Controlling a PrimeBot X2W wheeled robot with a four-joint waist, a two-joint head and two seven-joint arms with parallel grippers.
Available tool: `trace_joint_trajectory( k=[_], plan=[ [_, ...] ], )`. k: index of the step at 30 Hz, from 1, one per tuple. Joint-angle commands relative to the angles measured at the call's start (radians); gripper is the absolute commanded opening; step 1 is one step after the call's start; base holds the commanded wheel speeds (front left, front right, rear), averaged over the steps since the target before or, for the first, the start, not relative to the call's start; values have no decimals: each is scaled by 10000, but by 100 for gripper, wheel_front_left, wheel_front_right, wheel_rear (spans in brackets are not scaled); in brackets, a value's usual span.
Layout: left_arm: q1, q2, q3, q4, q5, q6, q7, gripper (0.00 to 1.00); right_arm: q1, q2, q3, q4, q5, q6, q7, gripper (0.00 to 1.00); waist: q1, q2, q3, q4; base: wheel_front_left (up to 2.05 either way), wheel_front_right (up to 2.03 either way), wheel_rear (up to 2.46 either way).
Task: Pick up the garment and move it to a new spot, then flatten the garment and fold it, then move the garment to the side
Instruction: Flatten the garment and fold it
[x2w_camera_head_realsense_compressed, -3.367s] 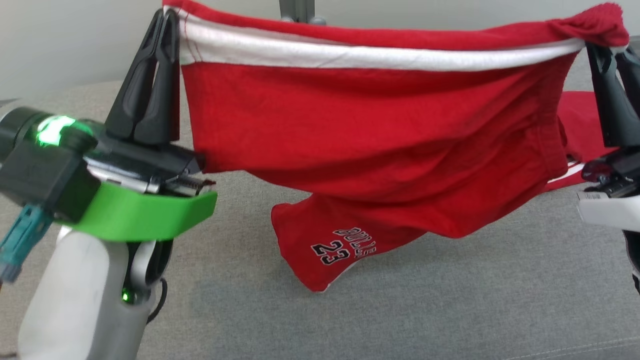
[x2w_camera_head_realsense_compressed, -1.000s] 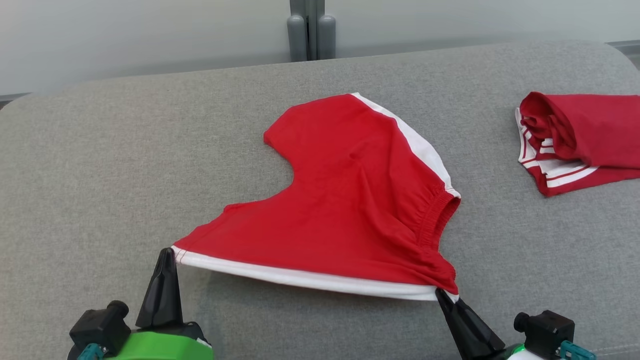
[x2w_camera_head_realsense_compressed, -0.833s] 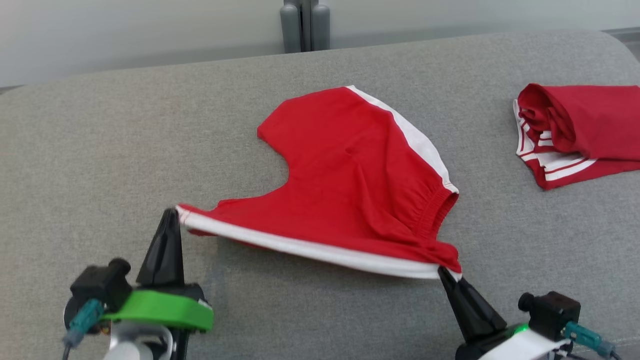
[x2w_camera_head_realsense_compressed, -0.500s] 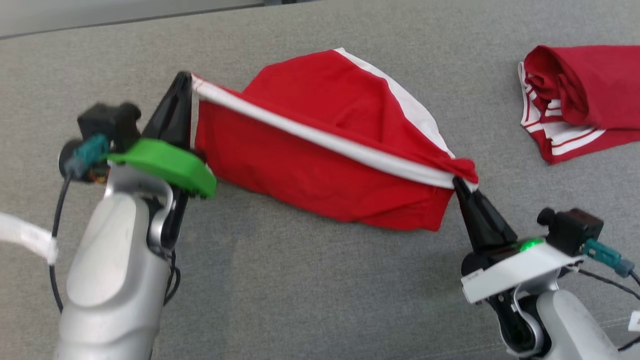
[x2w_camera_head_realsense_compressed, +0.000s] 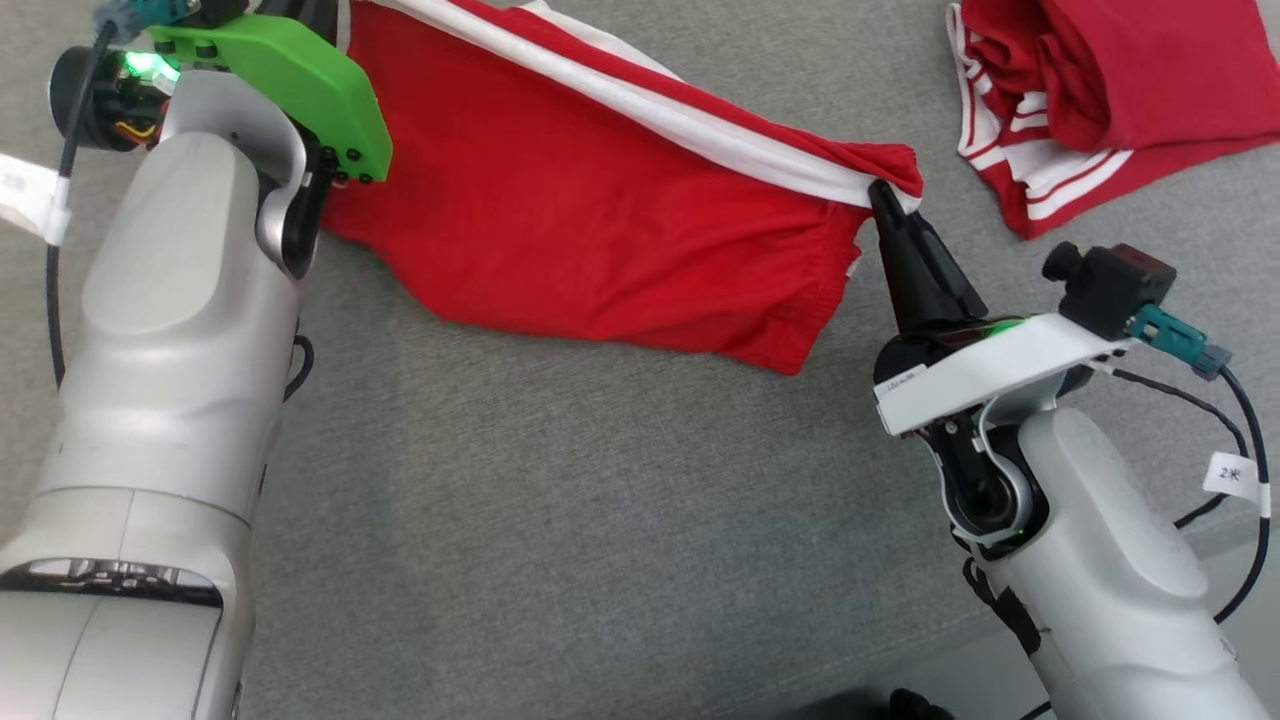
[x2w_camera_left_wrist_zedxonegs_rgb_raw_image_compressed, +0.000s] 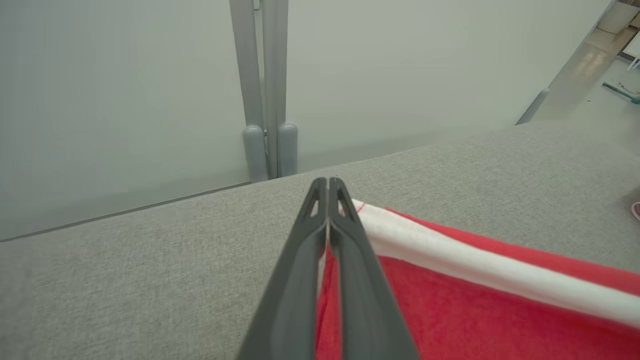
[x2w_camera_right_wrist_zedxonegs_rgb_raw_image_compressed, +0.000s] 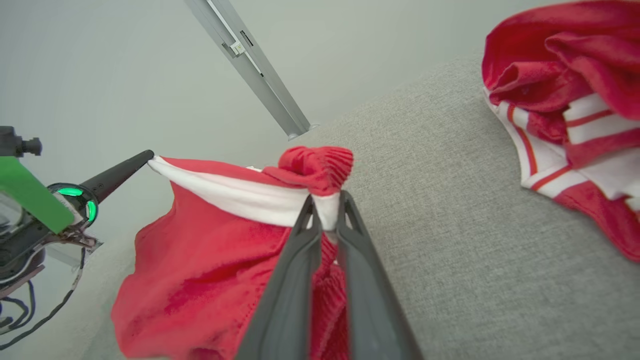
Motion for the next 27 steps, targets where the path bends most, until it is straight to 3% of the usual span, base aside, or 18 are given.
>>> trace_joint_trajectory(
  k=[1, 2, 3, 4, 5, 10, 15, 18, 27],
  plan=[
    [-292, 86, -15, 362, 64, -15, -79, 0, -241, 16, 149, 162, 135, -5, -104, 0, 0, 0, 608, -710, 0, 0, 0],
    [-452, 78, -34, 732, 48, -18, -13, 0, -354, -30, 311, 300, 172, -4, -169, 11, 0, 0, 641, -763, 0, 0, 0],
    [-562, 65, -39, 1019, 12, -21, 14, 17, -454, -57, 429, 363, 213, -5, -228, 40, 0, 0, 665, -797, 0, 0, 0],
    [-693, 47, -15, 1314, -73, -31, -9, 76, -558, -81, 617, 435, 257, -4, -288, 100, 0, 0, 691, -838, 0, 0, 0],
    [-795, 66, -41, 1519, -67, -40, -124, 100, -648, -161, 722, 467, 150, -4, -396, 100, 0, 0, 703, -868, 0, 0, 0],
    [-871, 36, -136, 1975, -86, -68, -1088, 100, -556, -510, 871, 267, -605, -2, -648, 100, 0, 0, 683, -785, 0, 0, 0],
    [-425, 268, -127, 1520, 134, 298, -1765, 100, 26, -647, -50, -985, -1730, -2, -642, 100, 0, 0, 549, -527, 0, 0, 0],
    [114, 391, 219, 159, 190, 662, -1804, 100, 417, -730, -530, -1686, -2292, -2, -645, 100, 0, 0, 433, -309, 0, 0, 0],
    [3924, 399, 1570, -4650, 710, 1796, -1795, 100, 1412, -1056, -1286, -2713, -3096, -2, -648, 100, 0, 0, -279, 405, 0, 0, 0]
  ],
)
